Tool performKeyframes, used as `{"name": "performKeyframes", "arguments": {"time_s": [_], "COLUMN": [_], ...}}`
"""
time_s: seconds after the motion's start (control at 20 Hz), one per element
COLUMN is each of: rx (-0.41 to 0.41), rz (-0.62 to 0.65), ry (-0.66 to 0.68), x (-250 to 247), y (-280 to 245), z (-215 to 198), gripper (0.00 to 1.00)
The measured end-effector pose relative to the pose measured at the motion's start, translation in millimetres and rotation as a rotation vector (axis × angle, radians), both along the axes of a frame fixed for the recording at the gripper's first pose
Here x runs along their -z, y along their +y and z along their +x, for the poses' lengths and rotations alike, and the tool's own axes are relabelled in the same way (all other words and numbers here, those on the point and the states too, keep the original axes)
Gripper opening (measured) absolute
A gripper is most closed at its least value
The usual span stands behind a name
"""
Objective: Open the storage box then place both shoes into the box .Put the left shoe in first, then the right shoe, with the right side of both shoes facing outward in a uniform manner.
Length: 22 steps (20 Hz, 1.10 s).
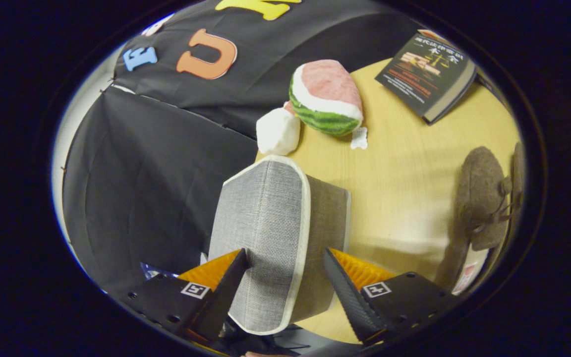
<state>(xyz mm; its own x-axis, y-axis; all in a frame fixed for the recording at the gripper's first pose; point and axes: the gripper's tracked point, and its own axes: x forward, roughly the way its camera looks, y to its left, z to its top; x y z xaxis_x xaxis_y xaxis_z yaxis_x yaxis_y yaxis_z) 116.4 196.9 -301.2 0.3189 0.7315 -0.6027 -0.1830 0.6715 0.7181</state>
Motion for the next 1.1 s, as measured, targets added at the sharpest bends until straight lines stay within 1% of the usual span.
{"name": "performKeyframes", "arguments": {"time_s": [0.1, 0.15, 0.3, 0.35, 0.4, 0.55, 0.6, 0.65, 0.8, 0.95, 1.0, 1.05, 1.1], "rx": [0.003, 0.001, -0.004, 0.003, -0.007, 0.003, 0.016, 0.001, 0.006, 0.022, 0.029, 0.033, 0.027], "rz": [0.058, 0.074, 0.067, 0.068, 0.066, 0.058, 0.054, 0.048, 0.043, 0.048, 0.047, 0.033, 0.03], "ry": [0.05, 0.061, 0.052, 0.059, 0.066, 0.08, 0.091, 0.091, 0.077, 0.055, 0.054, 0.05, 0.04], "x": [-3, -5, -5, -5, -5, -7, -9, -14, -22, -29, -34, -36, -42], "y": [6, 9, 9, 10, 10, 6, 5, 2, -2, 0, 2, 2, 4], "z": [0, -2, -2, -1, -3, -3, -4, -5, -7, -5, -7, -7, -11], "gripper": [0.93, 0.87, 0.73, 0.7, 0.68, 0.58, 0.52, 0.47, 0.26, 0.08, 0.08, 0.01, 0.01]}}
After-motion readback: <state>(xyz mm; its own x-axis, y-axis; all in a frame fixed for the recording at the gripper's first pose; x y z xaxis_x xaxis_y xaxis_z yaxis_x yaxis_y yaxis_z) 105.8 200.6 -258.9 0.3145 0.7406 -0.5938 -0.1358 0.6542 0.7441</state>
